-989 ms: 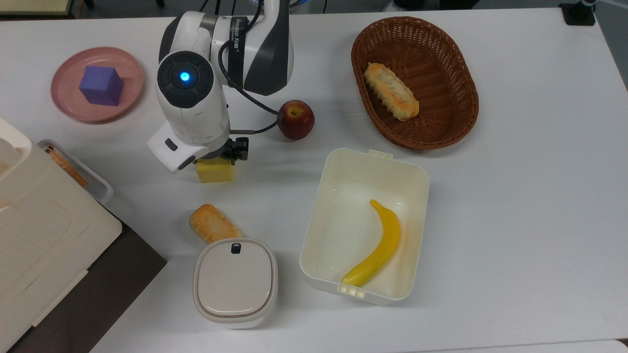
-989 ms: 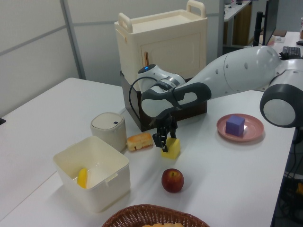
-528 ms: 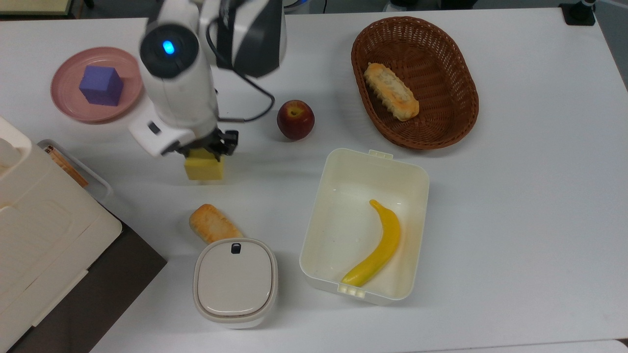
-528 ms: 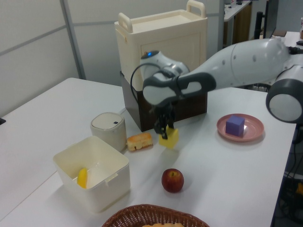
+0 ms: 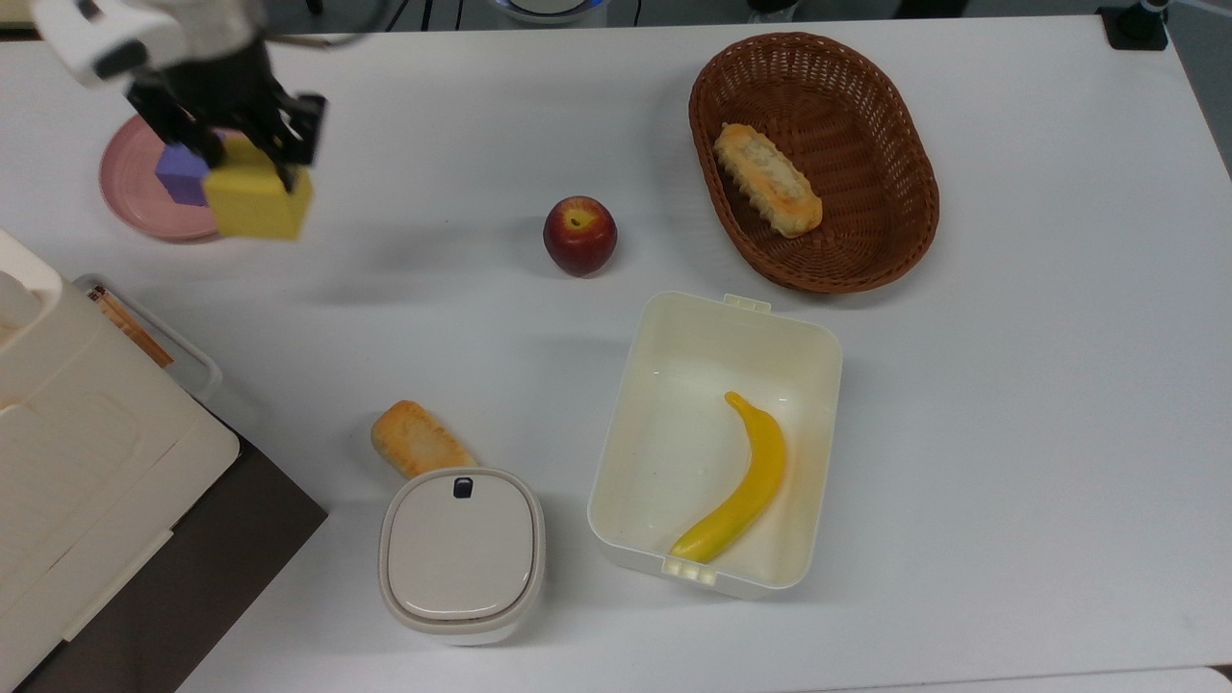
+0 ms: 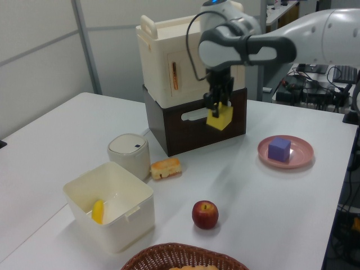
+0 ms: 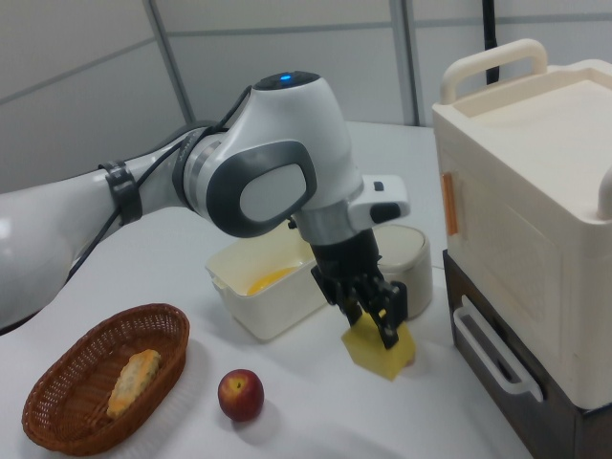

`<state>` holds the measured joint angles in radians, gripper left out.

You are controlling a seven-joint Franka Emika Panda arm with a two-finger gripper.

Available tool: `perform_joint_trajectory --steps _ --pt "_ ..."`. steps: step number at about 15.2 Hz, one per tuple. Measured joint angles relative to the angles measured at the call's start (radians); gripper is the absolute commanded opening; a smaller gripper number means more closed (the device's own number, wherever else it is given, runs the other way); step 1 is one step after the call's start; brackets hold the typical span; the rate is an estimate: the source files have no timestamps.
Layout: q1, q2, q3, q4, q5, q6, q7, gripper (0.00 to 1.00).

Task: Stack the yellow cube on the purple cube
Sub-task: 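Lift the yellow cube and carry it above the purple cube, then lower the yellow cube onto the purple cube and open the gripper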

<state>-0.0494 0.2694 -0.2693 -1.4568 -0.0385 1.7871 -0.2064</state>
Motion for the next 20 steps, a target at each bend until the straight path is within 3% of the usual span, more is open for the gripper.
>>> perform_joint_trajectory --steps 8,12,15,17,19,20 --pt "-0.188 -0.182 -0.006 -0.244 -0.001 -0.006 -0.249 0.04" --pt "-0.266 -0.179 -0.007 -0.343 -0.026 0.070 -0.285 0.04" --pt "-0.290 -0.133 -0.007 -0.359 -0.044 0.118 -0.287 0.05" --pt "-0.292 -0.094 -0.006 -0.359 -0.049 0.158 -0.287 0.13" --pt "-0.292 -0.064 -0.006 -0.359 -0.049 0.184 -0.287 0.46" --pt "-0.292 -0.058 -0.005 -0.359 -0.049 0.186 -0.287 0.51"
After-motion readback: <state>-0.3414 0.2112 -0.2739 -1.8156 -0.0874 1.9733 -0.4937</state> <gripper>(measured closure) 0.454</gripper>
